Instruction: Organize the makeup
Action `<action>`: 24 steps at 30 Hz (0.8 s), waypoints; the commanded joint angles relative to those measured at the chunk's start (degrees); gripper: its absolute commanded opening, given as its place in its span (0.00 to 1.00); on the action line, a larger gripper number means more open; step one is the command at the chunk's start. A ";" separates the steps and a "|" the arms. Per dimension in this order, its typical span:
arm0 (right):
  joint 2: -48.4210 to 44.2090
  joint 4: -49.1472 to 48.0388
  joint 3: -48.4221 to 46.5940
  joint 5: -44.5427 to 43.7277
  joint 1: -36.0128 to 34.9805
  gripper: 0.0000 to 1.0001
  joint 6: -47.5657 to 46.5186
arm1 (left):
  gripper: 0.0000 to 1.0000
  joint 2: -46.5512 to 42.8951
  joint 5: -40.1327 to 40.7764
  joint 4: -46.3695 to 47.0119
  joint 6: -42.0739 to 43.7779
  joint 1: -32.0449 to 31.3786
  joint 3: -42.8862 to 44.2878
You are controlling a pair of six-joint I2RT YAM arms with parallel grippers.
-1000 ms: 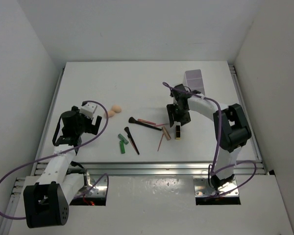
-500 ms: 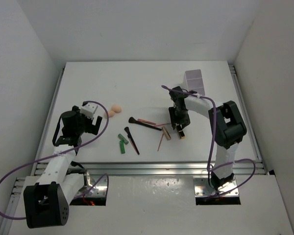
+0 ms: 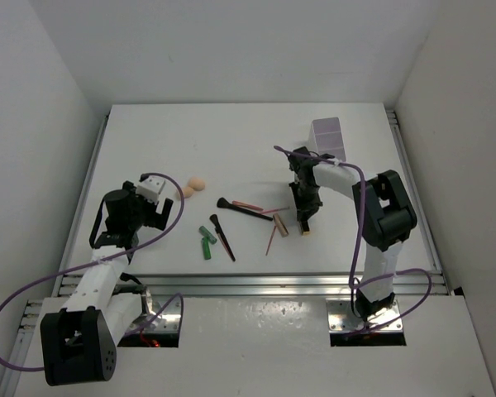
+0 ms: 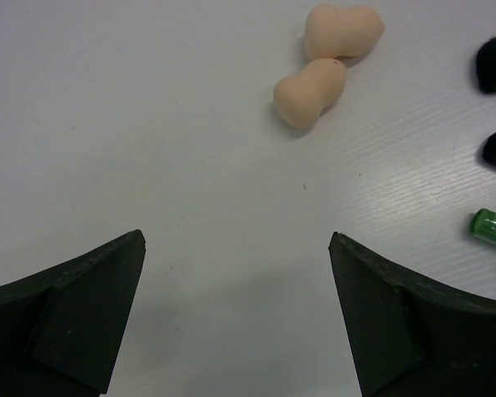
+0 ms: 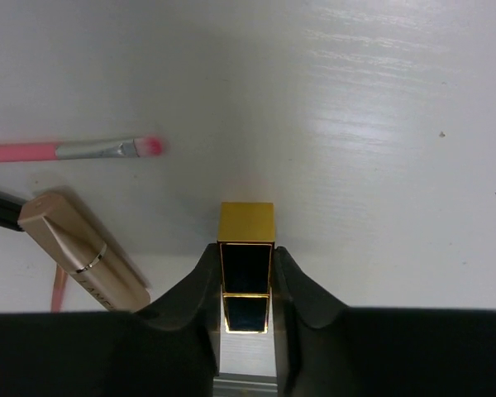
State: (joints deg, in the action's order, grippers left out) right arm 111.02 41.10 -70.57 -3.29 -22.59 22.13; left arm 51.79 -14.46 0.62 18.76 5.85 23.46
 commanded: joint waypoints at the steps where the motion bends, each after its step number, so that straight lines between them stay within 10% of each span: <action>1: 1.04 -1.90 -0.18 2.50 0.88 0.10 -2.79 | 1.00 -0.64 -1.27 2.10 0.13 0.83 -0.35; 7: -6.49 -5.67 -1.42 7.40 3.00 0.00 -6.21 | 1.00 -0.64 -1.27 1.57 0.13 0.83 -0.35; 15: -25.75 -45.45 15.88 0.50 9.49 0.00 -8.16 | 1.00 1.64 -1.27 1.57 0.66 0.83 1.40; 24: -17.78 -74.57 22.13 2.41 19.60 0.00 -3.32 | 1.00 4.02 -5.31 1.57 0.66 3.11 3.78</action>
State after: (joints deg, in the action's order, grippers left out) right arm 90.70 -19.22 -49.08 -2.52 -3.86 17.02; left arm 55.70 -16.88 0.47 19.05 7.68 24.40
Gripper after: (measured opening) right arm 0.256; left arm 0.997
